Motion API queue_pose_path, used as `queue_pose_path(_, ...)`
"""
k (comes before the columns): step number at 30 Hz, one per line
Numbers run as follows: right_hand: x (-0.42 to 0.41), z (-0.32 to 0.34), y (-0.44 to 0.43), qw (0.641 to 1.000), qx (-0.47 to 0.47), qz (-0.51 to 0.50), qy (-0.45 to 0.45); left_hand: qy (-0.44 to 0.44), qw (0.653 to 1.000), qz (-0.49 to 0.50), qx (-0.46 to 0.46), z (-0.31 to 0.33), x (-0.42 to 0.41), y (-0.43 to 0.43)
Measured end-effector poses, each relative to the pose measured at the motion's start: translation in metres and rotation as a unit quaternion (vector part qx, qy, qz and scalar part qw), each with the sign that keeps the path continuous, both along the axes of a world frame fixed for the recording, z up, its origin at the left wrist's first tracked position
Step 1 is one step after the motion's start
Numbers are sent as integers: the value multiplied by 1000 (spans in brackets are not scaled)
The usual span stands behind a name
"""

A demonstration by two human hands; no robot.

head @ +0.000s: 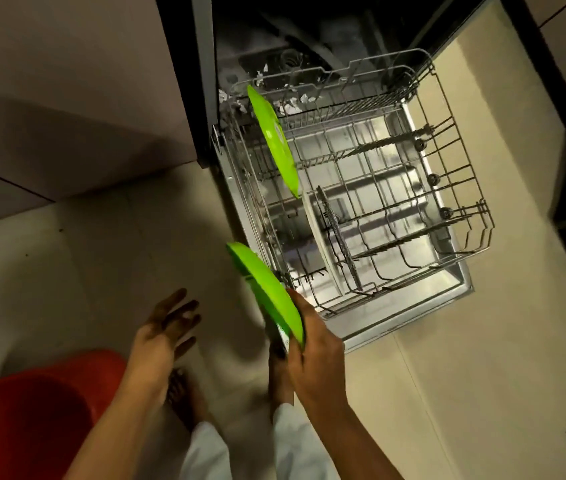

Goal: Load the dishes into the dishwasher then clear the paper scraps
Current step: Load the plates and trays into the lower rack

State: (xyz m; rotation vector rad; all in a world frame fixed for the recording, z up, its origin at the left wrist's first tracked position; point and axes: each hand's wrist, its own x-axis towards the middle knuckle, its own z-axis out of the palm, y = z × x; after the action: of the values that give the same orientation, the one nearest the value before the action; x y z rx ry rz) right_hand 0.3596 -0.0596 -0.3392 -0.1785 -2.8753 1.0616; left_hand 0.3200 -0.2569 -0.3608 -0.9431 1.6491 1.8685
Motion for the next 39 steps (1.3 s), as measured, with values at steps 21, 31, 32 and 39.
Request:
queue_pose_path(21,-15,-57,33,984,120,-126,-27,314,601,-586,-443,-93,-134,82)
queue_pose_path(31,-42,-80,16,973,176,-139,-50,335,456,-683,-462,-92,-159,61)
queue_pose_path(32,-41,-81,13,971,192,-138,-46,340,456,-683,-458,-94,-160,59)
queue_pose_path(39,-38,-83,10,959,239,-149,44,380,459,-673,-437,-106,-165,50)
